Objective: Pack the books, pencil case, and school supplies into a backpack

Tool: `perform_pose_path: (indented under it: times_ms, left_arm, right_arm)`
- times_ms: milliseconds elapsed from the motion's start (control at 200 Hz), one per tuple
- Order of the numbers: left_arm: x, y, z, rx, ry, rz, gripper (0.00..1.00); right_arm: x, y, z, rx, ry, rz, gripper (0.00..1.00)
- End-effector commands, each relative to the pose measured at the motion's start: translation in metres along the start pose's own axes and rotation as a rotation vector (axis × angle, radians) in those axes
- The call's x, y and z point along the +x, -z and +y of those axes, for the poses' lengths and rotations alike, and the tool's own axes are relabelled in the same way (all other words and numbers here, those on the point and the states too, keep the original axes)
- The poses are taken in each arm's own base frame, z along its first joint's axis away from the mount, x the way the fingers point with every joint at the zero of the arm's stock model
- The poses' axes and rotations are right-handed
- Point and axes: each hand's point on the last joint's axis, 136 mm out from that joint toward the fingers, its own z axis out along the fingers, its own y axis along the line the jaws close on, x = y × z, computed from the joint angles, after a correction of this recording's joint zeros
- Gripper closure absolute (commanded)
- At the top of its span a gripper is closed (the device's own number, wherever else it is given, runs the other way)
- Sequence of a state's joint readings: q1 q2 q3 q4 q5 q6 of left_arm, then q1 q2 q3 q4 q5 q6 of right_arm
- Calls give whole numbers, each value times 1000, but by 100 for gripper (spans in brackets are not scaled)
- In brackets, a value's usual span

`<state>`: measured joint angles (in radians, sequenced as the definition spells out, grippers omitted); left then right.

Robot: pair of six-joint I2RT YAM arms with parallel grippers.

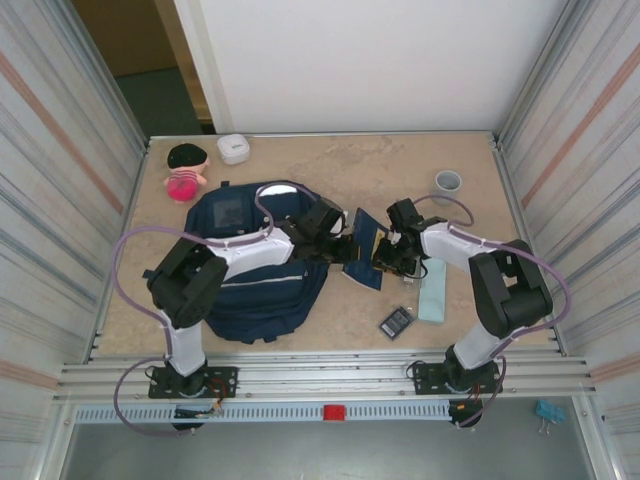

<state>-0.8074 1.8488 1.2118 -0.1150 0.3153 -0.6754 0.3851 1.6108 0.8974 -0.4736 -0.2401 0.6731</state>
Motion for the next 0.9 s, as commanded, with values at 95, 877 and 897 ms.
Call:
perform_pose_path:
  times_ms: [95,877,897]
  left_arm:
    - [-44,75,-67,282,-233,-263,100]
    - [-57,202,-135,775,-430,-464,56]
    - [-58,201,-132,754,-416,-458,49]
  right_arm:
    - [-28,91,41,-242,107,-255,49]
    - [10,298,119,-1035,566,-570,90]
    - [9,299,117,-1022,568,-583,97]
